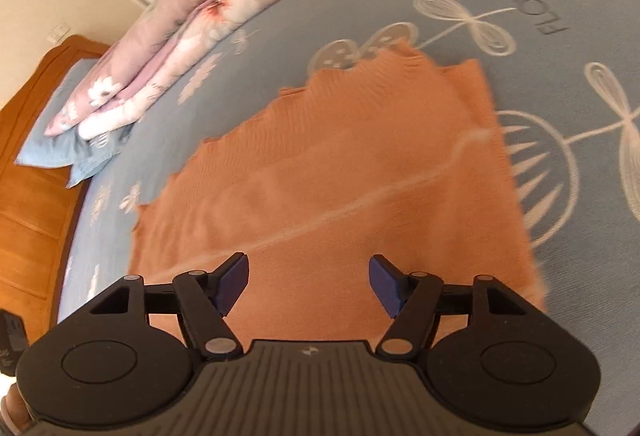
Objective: Fold clothes
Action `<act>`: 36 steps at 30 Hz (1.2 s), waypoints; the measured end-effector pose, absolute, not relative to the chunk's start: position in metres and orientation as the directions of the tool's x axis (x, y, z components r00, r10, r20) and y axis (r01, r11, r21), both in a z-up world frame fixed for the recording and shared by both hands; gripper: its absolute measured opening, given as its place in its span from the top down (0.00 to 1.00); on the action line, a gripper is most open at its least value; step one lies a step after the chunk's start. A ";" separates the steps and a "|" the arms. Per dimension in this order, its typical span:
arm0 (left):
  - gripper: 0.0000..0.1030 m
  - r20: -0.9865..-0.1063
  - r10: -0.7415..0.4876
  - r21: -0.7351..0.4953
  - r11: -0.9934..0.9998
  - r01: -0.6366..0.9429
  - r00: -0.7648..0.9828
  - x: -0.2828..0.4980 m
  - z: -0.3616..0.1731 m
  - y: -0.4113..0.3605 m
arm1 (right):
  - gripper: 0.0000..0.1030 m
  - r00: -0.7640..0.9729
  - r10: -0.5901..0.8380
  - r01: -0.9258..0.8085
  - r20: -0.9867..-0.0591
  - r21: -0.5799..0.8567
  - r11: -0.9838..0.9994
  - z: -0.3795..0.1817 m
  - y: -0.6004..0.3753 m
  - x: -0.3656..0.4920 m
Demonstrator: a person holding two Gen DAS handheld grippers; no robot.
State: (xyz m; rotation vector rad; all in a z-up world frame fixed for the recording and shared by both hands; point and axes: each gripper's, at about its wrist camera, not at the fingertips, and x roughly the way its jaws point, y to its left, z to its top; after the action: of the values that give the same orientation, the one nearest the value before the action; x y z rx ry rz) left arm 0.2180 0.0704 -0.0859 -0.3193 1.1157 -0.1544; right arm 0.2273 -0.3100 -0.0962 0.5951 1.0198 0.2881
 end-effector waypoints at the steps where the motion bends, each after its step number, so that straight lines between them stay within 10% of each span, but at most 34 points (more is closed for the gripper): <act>1: 0.26 -0.853 -0.289 -0.334 0.942 -0.030 0.435 0.218 -0.085 0.067 | 0.29 0.494 0.515 0.028 -0.700 0.605 0.796 -0.095 -0.301 0.225; 23: 0.26 -0.842 -0.374 -0.411 0.912 -0.012 0.388 0.209 -0.091 0.091 | 0.28 0.448 0.344 0.135 -0.826 0.442 0.887 -0.097 -0.302 0.220; 36: 0.25 -0.895 -0.168 -0.183 0.983 0.002 0.412 0.247 -0.103 0.056 | 0.27 0.568 0.379 0.085 -0.730 0.511 0.856 -0.104 -0.315 0.268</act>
State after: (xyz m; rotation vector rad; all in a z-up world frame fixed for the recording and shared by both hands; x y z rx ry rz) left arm 0.2470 0.0559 -0.1028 -0.1627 1.1420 -0.1075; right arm 0.2681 -0.3155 -0.1037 0.5359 0.9625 0.1830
